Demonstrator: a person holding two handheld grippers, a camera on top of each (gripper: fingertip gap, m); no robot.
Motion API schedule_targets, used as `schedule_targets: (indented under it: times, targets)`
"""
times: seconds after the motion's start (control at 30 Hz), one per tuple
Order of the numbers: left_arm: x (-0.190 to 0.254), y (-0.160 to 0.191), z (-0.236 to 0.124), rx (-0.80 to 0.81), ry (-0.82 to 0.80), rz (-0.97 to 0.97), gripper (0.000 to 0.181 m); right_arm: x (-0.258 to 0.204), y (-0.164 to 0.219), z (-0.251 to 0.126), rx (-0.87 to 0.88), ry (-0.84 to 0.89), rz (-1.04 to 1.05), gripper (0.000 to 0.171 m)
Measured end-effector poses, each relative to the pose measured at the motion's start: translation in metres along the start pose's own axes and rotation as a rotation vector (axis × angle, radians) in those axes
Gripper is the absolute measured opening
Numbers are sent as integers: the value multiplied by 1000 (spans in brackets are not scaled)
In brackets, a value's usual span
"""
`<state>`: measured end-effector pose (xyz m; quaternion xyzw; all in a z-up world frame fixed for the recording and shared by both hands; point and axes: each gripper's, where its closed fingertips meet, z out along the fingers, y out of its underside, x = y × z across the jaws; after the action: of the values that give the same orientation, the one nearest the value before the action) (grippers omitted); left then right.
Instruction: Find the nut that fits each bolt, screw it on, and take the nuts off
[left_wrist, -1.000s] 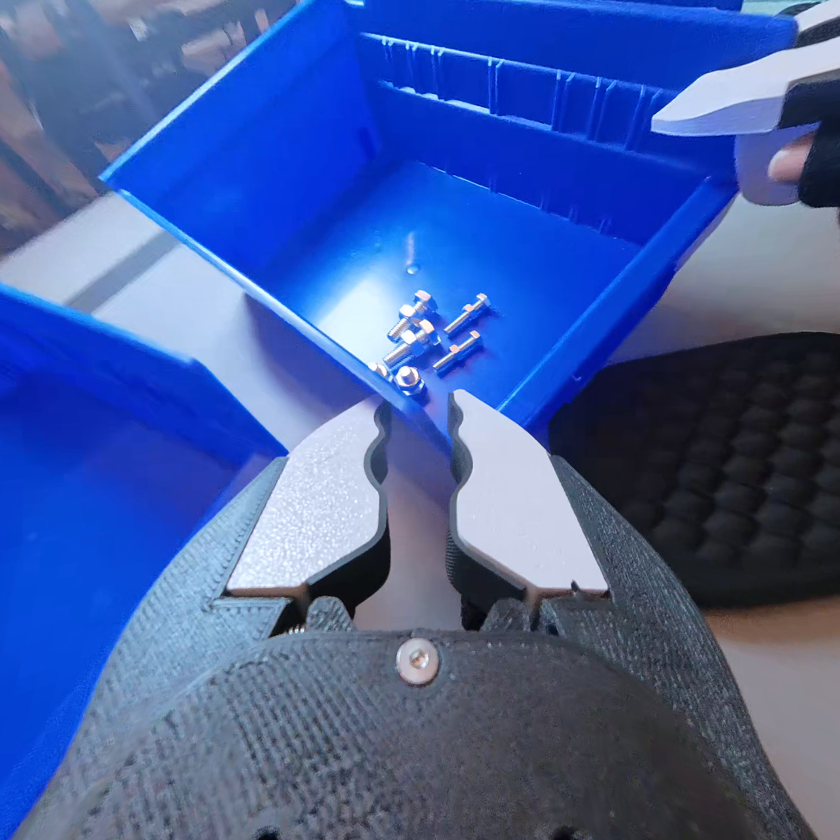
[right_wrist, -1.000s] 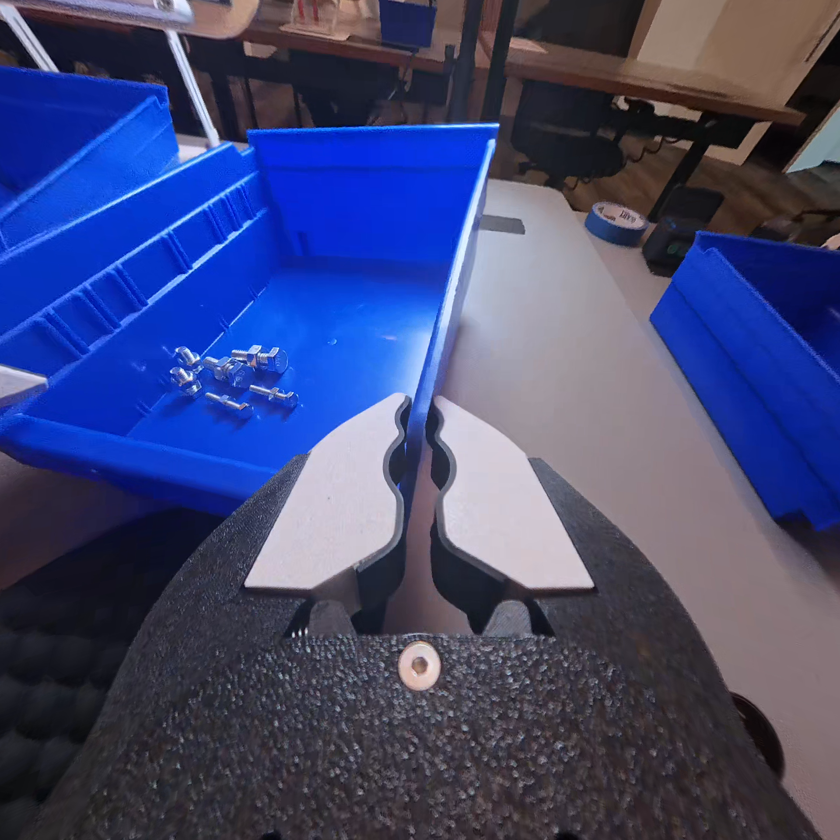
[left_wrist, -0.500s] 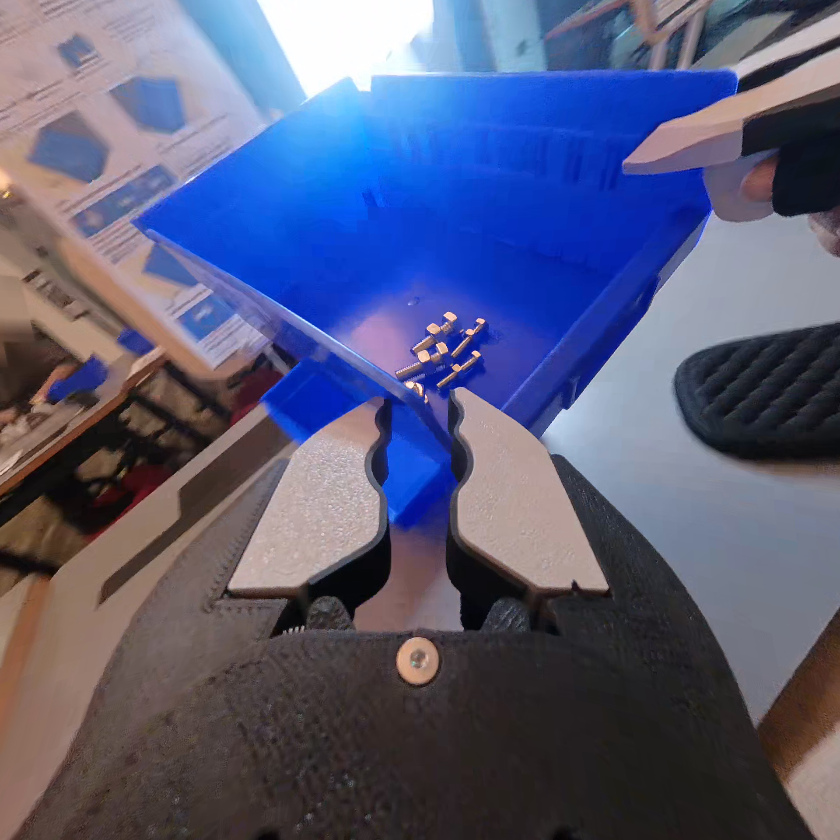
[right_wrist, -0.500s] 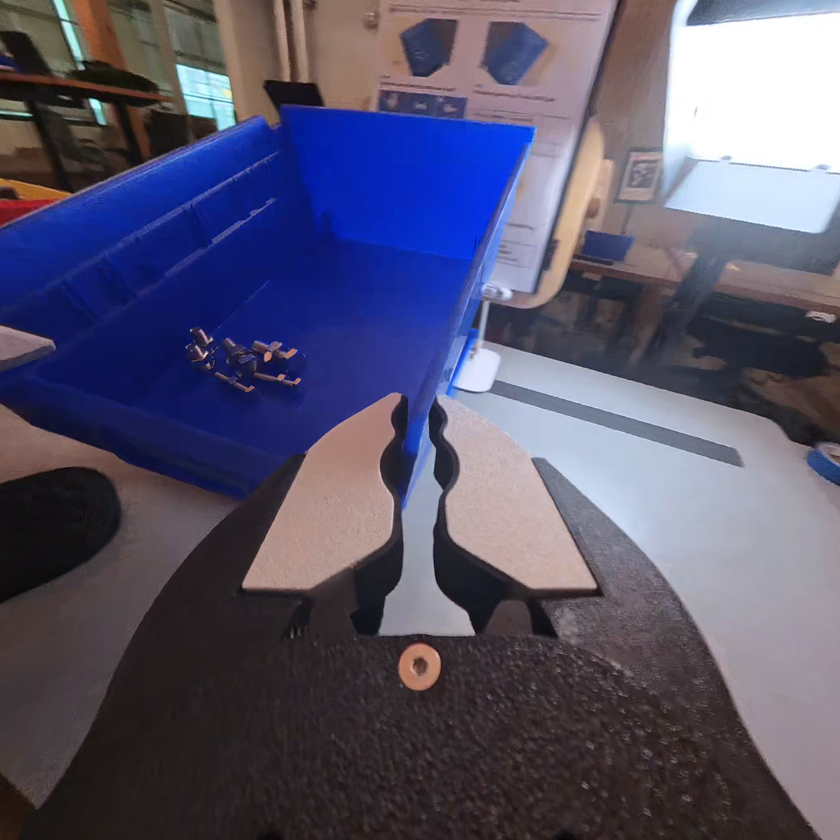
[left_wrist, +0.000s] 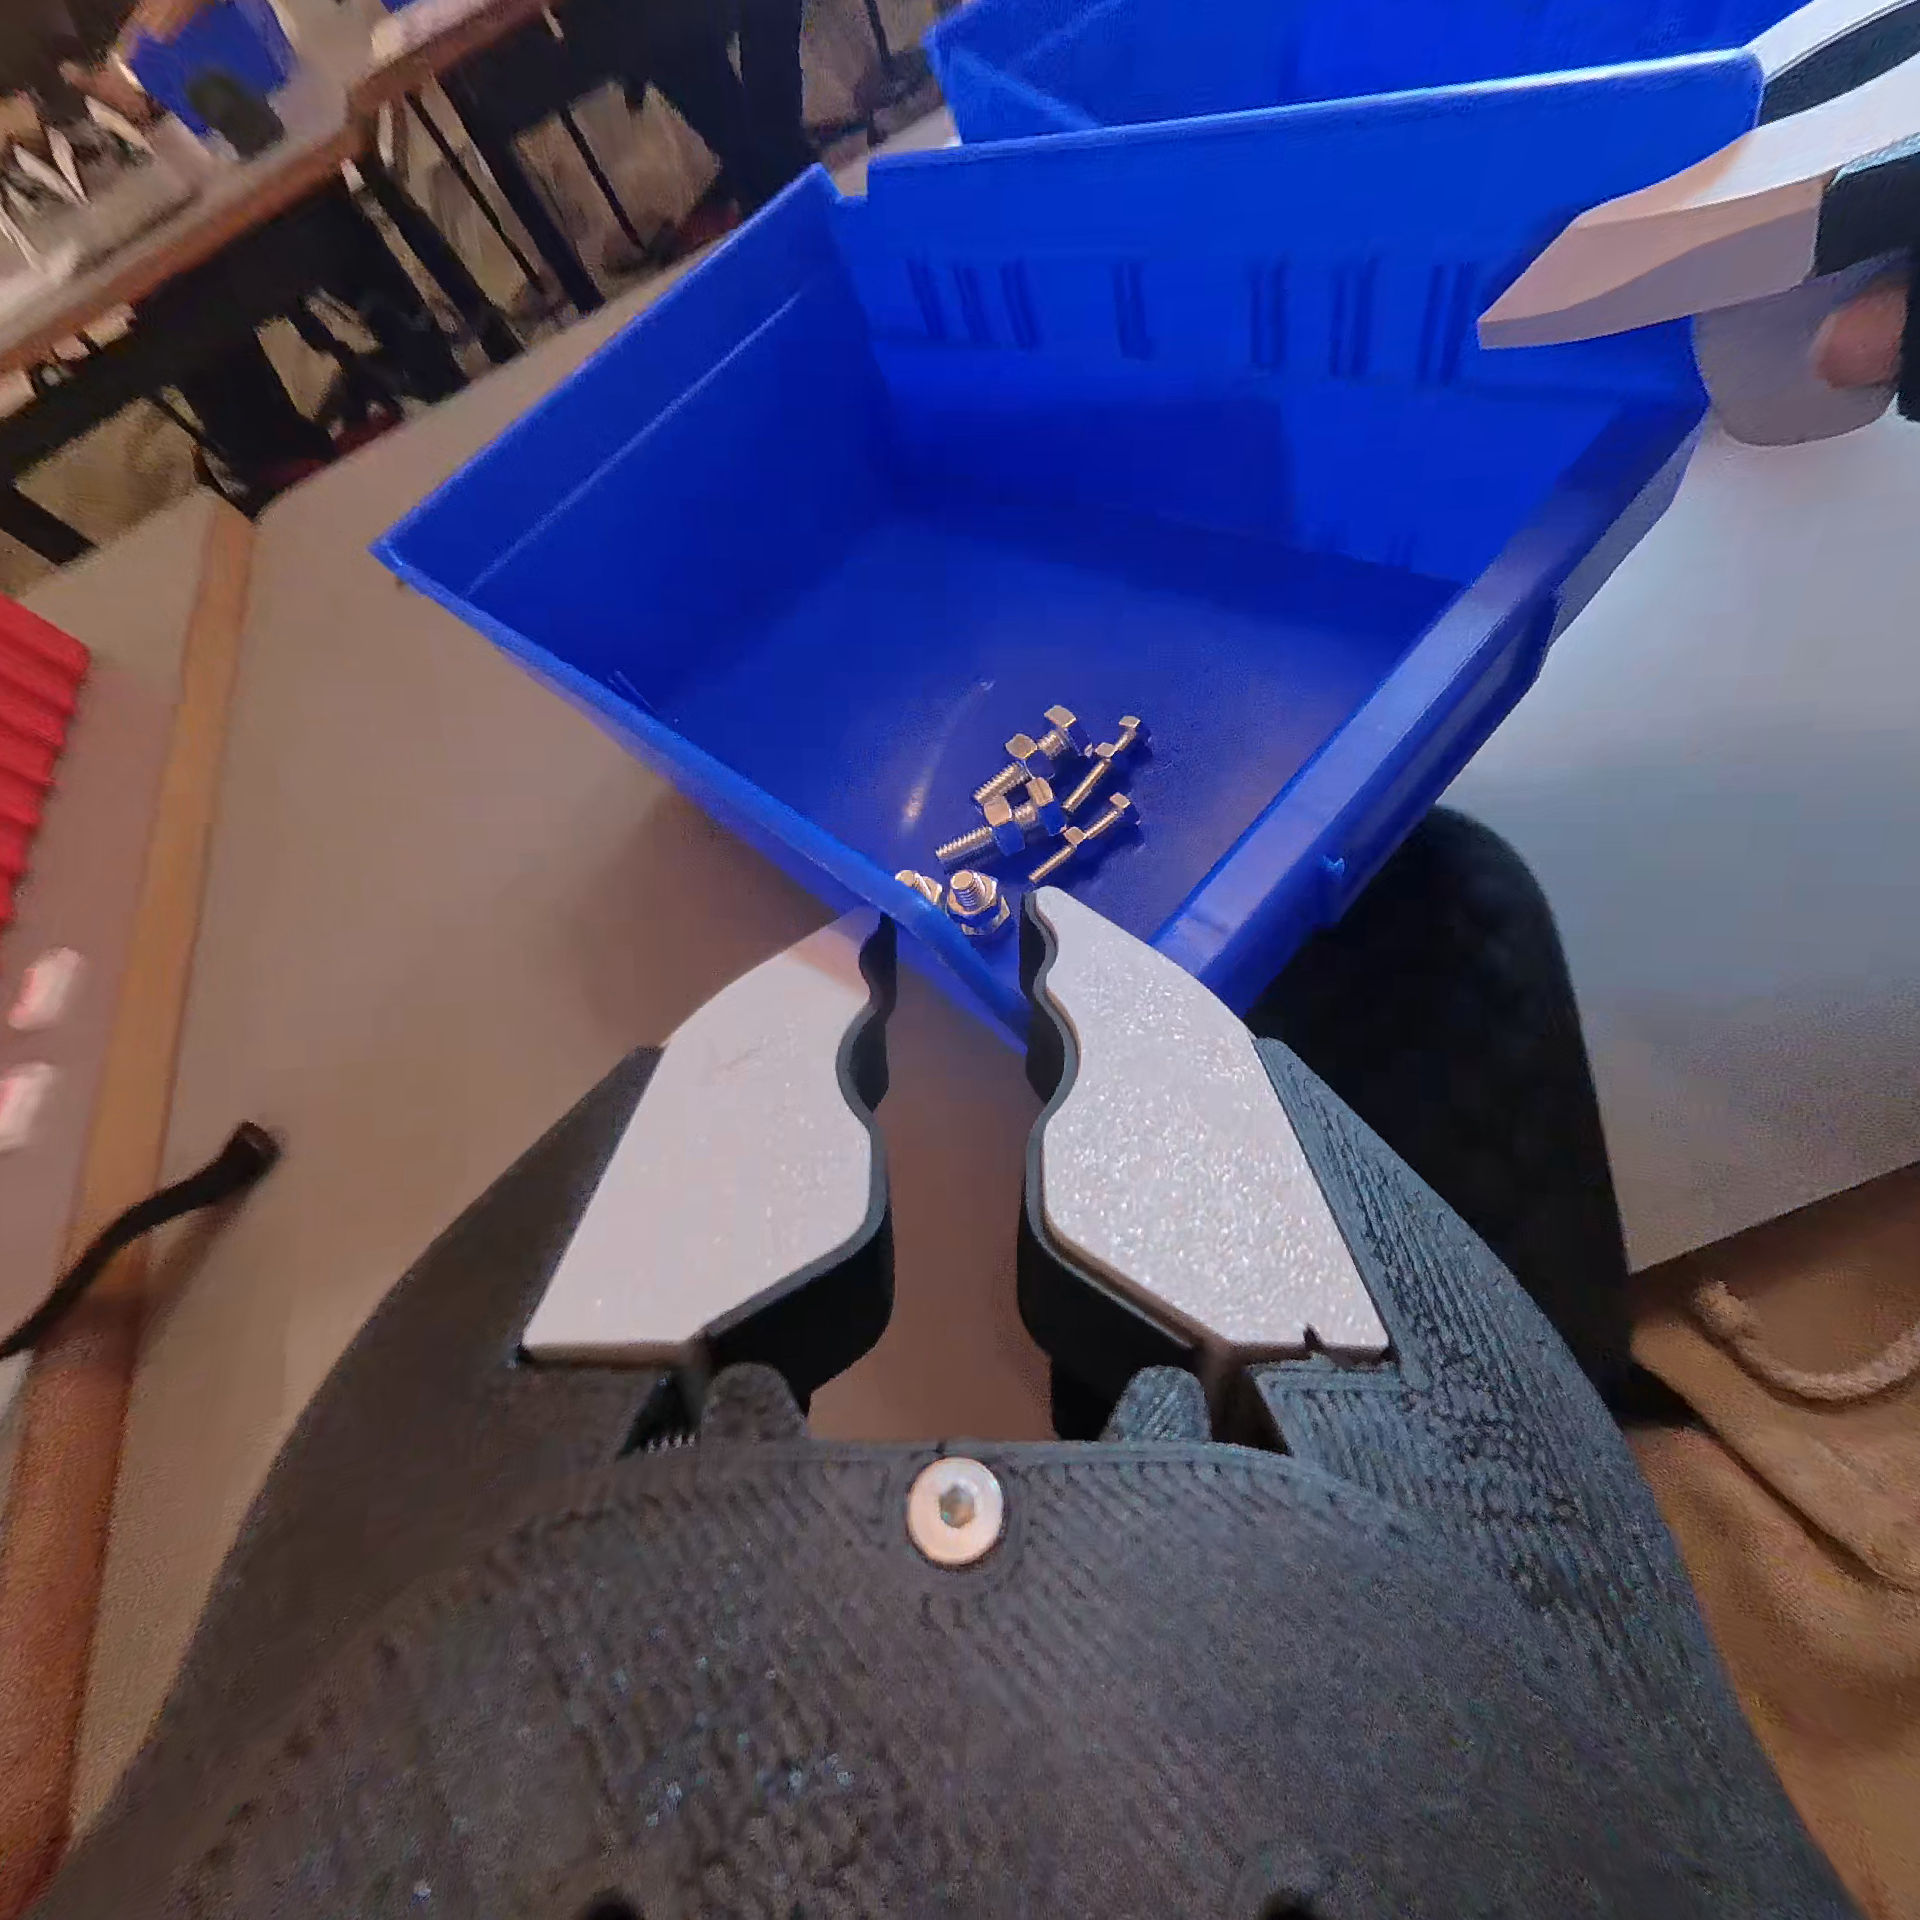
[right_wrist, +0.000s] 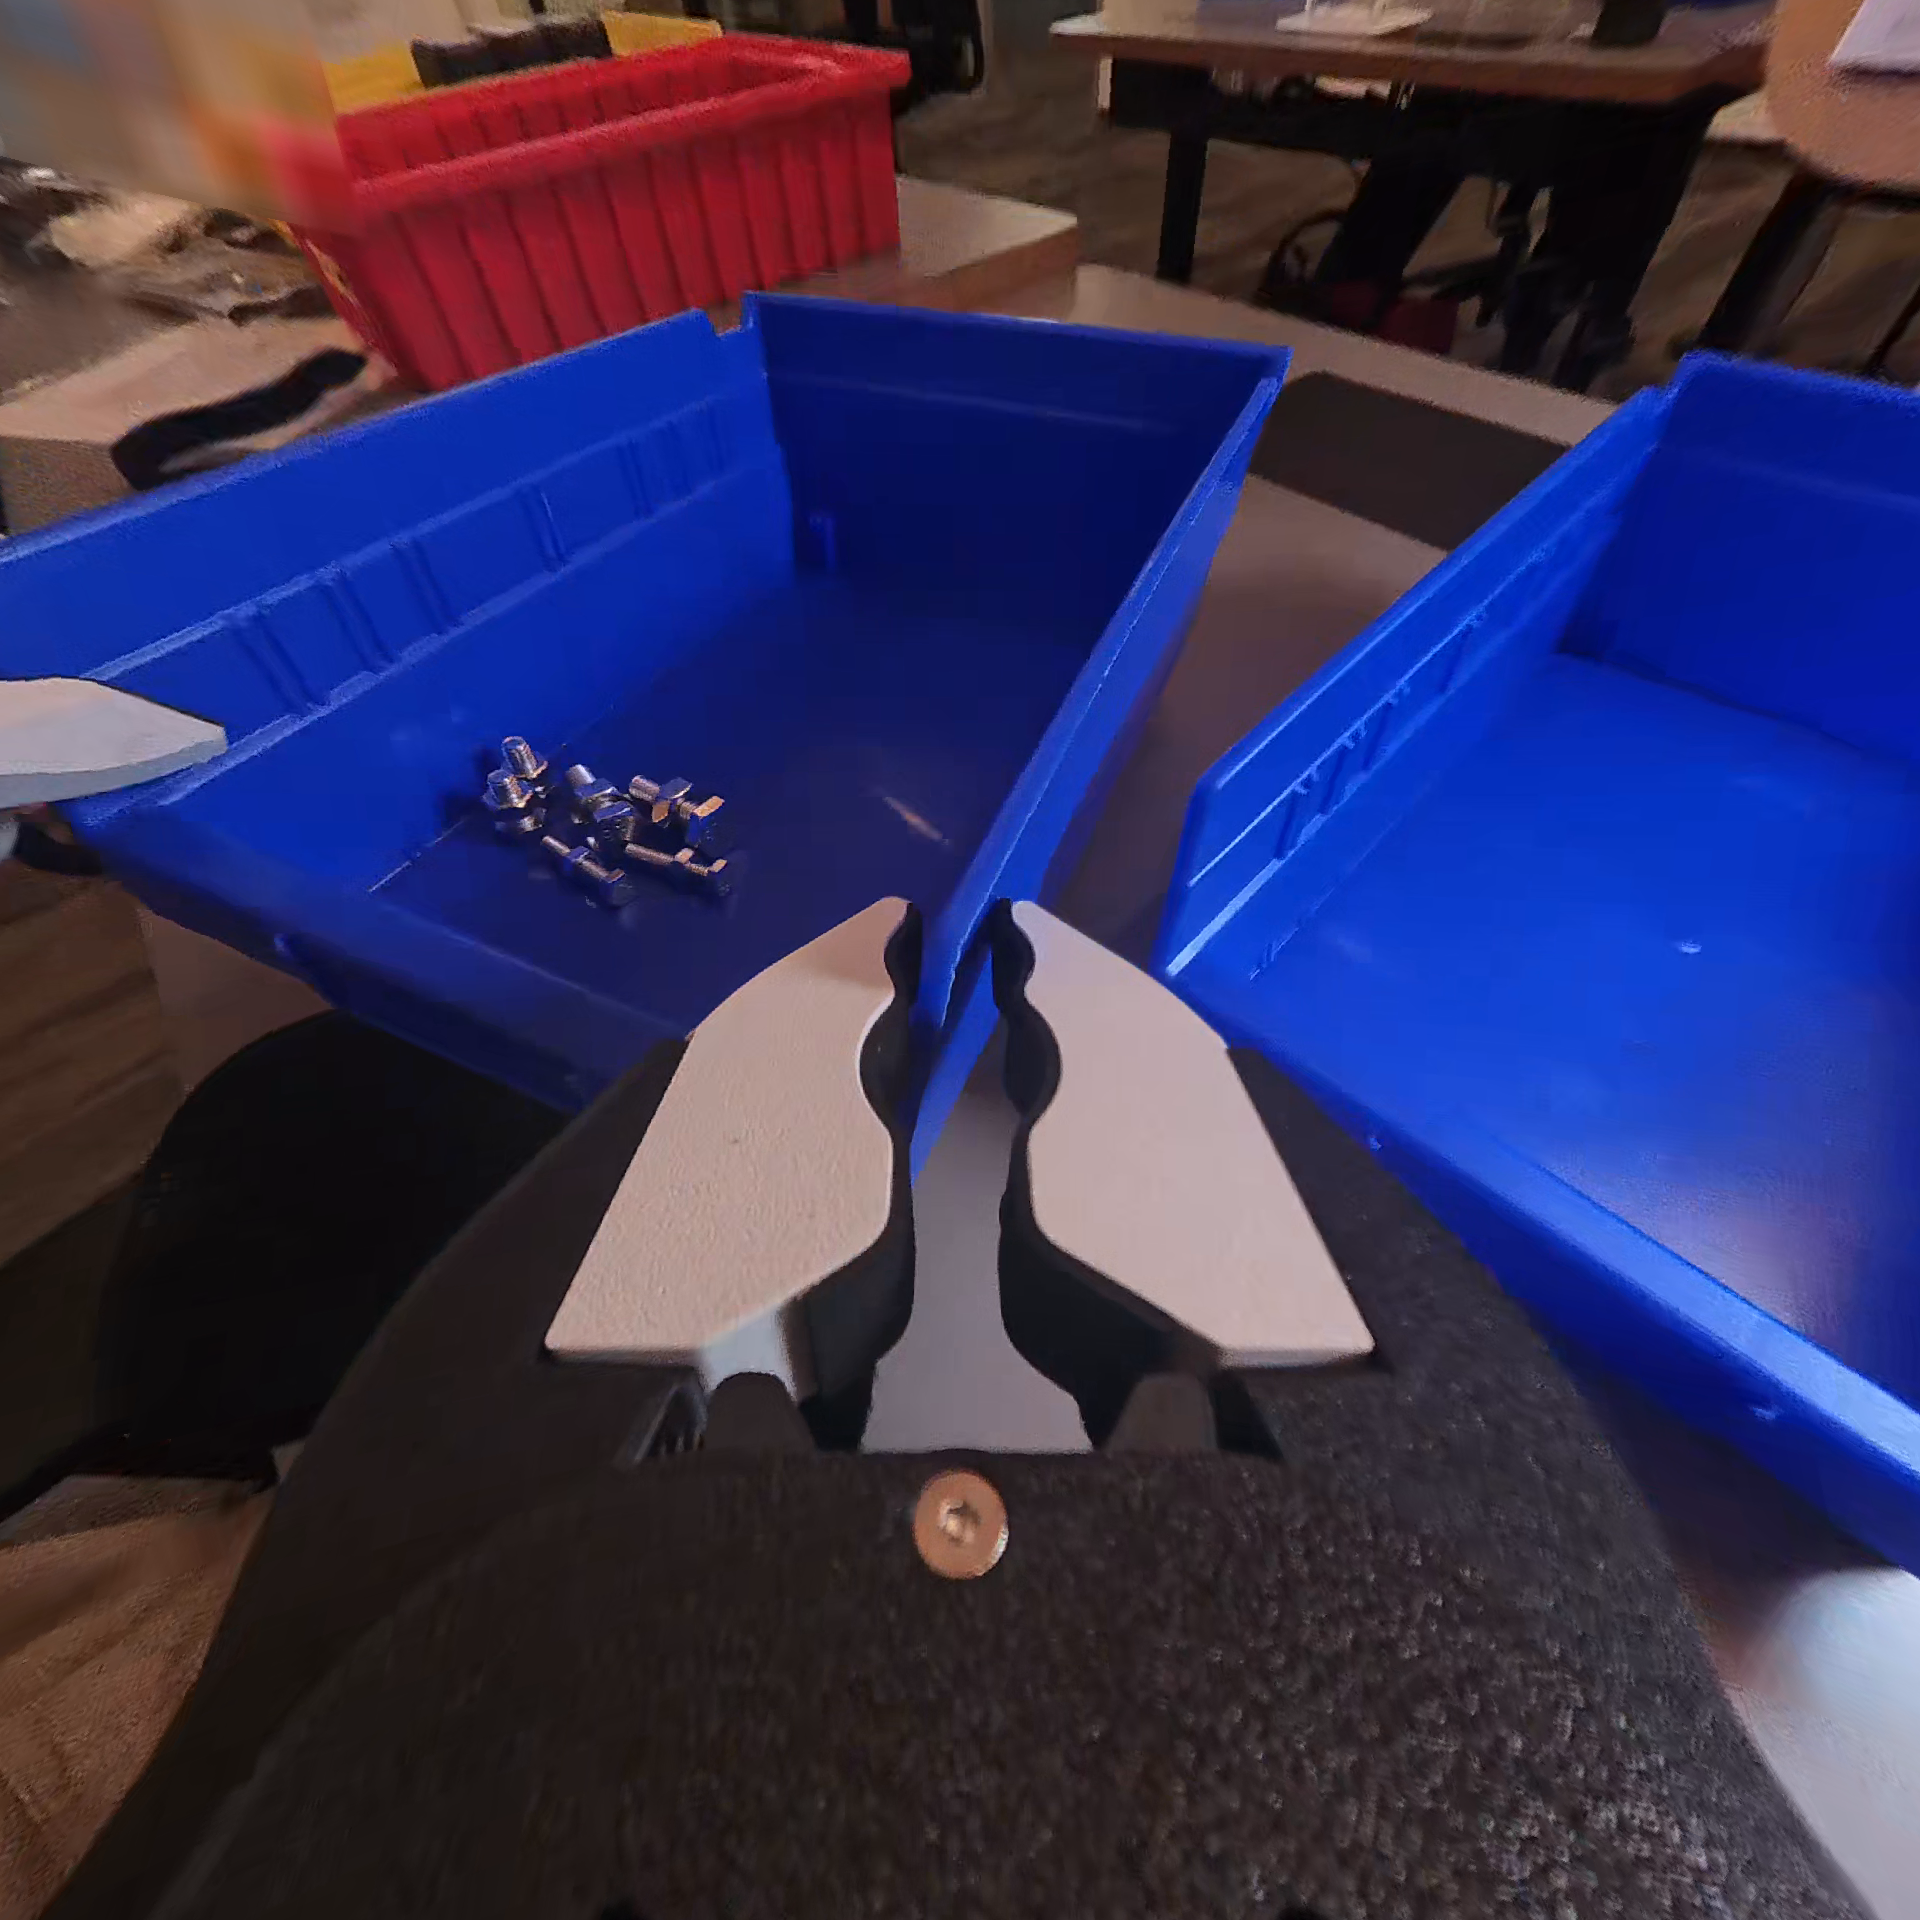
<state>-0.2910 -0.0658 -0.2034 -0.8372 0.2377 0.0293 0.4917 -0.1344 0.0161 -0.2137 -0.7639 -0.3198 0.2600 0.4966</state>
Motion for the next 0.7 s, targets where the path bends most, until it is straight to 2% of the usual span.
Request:
schedule_targets:
  times: [0.17,0.23,0.33,0.43,0.5,0.6,0.63,0.7]
  targets:
    - [-23,30,38,-66,-40,-76,22,7,12,40,-37,-26,-31,18]
    - [-36,34,47,-76,-74,-107,35,10,6,44,-27,-49,-42,25]
    - [-43,3,30,68,-151,-51,40,20,-2,24,-16,-58,-149,41]
    - [1,-24,30,110,-13,92,41,42,15,6,-144,-70,-302,50]
    - [31,-21,47,28,75,212,43,62,36,0,-293,-74,-433,58]
    - [49,8,89,-156,153,337,44,89,70,-1,-525,-56,-613,64]
    - [51,19,100,-218,183,357,43,100,78,0,-579,-22,-673,63]
    - [48,29,117,-268,216,382,45,121,85,2,-620,68,-782,46]
